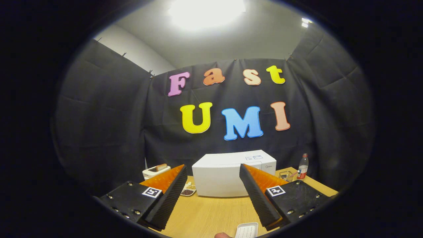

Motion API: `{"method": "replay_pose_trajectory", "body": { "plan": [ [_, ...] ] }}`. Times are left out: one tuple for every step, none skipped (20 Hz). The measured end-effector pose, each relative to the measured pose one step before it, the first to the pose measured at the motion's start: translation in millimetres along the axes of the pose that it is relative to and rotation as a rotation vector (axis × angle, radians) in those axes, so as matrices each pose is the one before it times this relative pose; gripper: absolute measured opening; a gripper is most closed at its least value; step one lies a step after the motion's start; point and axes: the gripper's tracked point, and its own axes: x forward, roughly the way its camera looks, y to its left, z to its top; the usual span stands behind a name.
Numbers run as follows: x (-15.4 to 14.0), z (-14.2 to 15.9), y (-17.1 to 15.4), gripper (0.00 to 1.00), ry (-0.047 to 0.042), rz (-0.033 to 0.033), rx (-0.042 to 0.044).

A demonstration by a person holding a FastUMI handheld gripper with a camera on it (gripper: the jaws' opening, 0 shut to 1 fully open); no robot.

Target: Open the microwave, put the food inside, and close the microwave door.

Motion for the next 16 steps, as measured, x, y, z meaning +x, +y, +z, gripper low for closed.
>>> {"method": "replay_pose_trajectory", "body": {
  "plan": [
    [1.05,1.16,-0.13,0.99,-0.00402,0.00039,0.00084],
    [0.06,1.60,-0.47,0.99,-0.00371,-0.00102,0.00104],
    [-0.61,1.08,0.91,0.99,-0.00406,-0.00006,0.00081],
    [-0.59,1.01,0.27,0.99,-0.00381,0.00156,-0.00102],
    [-0.75,0.09,-0.99,0.99,-0.00164,-0.00106,-0.00344],
    [0.32,0.10,-1.01,0.99,-0.00175,-0.00086,-0.00214],
    [0.64,0.76,0.12,0.99,-0.00192,0.00002,0.00064],
    [0.25,0.46,0.85,0.99,-0.00108,0.00083,0.00168],
    [0.13,0.22,-0.20,0.99,-0.00067,-0.00110,0.00025],
    [0.39,0.04,-0.19,0.99,0.00122,-0.00006,0.00016],
    [-0.24,1.32,0.35,0.99,-0.00496,-0.00019,0.00232],
    [0.75,0.09,1.18,0.99,-0.00258,0.00083,0.00323],
    [0.31,-0.73,1.61,0.99,0.00141,0.00281,0.00067],
    [0.36,-0.90,1.19,0.99,0.00198,0.00341,-0.00203],
    [-0.18,-1.52,2.30,0.99,0.00265,0.00480,-0.00452],
    [1.05,0.00,1.33,0.99,-0.00033,0.00142,-0.00484]
  ]
}}
